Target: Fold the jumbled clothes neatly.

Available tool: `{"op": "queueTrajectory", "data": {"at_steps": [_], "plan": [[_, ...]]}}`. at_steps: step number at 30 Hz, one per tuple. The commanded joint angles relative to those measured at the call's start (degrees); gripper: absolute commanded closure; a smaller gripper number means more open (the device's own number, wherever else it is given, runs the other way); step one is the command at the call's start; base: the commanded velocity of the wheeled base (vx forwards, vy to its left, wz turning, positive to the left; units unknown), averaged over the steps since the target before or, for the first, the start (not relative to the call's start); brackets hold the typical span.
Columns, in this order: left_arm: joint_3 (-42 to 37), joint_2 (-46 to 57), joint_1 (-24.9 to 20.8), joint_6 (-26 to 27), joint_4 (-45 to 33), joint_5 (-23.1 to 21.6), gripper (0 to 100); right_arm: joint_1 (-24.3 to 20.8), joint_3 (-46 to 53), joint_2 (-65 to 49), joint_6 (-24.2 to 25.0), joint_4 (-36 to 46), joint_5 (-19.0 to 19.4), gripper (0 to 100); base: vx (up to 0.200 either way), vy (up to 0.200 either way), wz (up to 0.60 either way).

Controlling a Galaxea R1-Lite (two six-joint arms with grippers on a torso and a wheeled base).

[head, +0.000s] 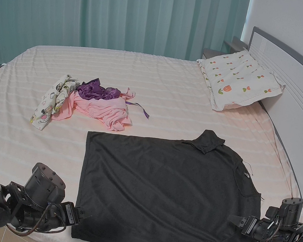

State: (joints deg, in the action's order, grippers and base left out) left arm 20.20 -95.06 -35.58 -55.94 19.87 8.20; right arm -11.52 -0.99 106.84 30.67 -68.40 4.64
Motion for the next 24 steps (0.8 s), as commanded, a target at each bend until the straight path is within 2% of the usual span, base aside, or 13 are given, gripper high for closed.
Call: {"op": "queueTrajectory", "data": {"at_steps": [1,8,19,24], "plan": [[-3.9,-10.5,-3.9,-2.5,8.6,0.0,0,6.0,1.0,-6.0,0.5,8.2,1.3,0,0.000,0.000,0.00],[-8.2,-17.4,-6.5,-3.0,17.3,0.9,0,12.6,1.0,-8.1,-0.4,12.9,4.8,0,0.000,0.000,0.00],[-8.9,-19.9,-6.6,-3.1,23.1,1.3,0,16.0,1.0,-4.1,-1.7,12.3,4.8,0,0.000,0.000,0.00],[-8.8,-21.6,-6.2,-3.5,27.4,4.1,0,17.6,1.0,-2.1,-2.5,12.4,4.8,0,0.000,0.000,0.00]]}}
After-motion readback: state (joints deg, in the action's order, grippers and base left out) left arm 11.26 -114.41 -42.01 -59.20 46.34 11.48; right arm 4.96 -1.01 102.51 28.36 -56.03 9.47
